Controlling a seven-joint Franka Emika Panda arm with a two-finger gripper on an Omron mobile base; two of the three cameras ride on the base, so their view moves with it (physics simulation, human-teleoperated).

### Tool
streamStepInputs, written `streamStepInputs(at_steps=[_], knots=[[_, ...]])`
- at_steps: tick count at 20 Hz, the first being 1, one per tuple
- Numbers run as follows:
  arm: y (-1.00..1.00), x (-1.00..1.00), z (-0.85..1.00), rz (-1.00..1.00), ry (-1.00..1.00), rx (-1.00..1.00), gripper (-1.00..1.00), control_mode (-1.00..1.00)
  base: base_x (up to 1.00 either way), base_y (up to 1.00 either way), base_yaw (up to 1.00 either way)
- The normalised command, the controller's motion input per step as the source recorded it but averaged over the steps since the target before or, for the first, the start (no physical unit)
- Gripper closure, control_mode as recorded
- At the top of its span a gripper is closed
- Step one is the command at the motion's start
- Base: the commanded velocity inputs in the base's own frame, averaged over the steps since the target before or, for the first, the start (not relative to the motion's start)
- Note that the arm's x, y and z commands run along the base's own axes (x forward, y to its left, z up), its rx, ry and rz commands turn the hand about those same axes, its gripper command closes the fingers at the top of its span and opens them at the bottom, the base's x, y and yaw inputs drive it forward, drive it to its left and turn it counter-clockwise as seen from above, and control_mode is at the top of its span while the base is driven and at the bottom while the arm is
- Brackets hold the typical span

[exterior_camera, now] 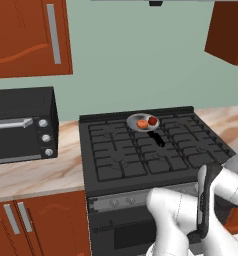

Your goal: Put the bell pepper and squash in the pan. Then turn on the rear center burner and set the heat to medium.

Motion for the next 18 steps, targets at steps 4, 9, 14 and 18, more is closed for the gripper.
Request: streamStepInputs(at_steps=[4,9,14,18], knots=[[0.00,-0.06,-0.62,0.11,-0.41,0.00,-1.00,-1.00,0.00,0.00,0.00],[-0.18,0.04,-0.85,0.04,-0.24,0.00,-1.00,-1.00,0.00,0.00,0.00],[0.00,0.10,-0.25,0.01,-0.11,0.00,-1.00,-1.00,0.00,0.00,0.00],[0.01,0.00,-0.18,0.02,-0.22,0.00,-1.00,-1.00,0.00,0.00,0.00]])
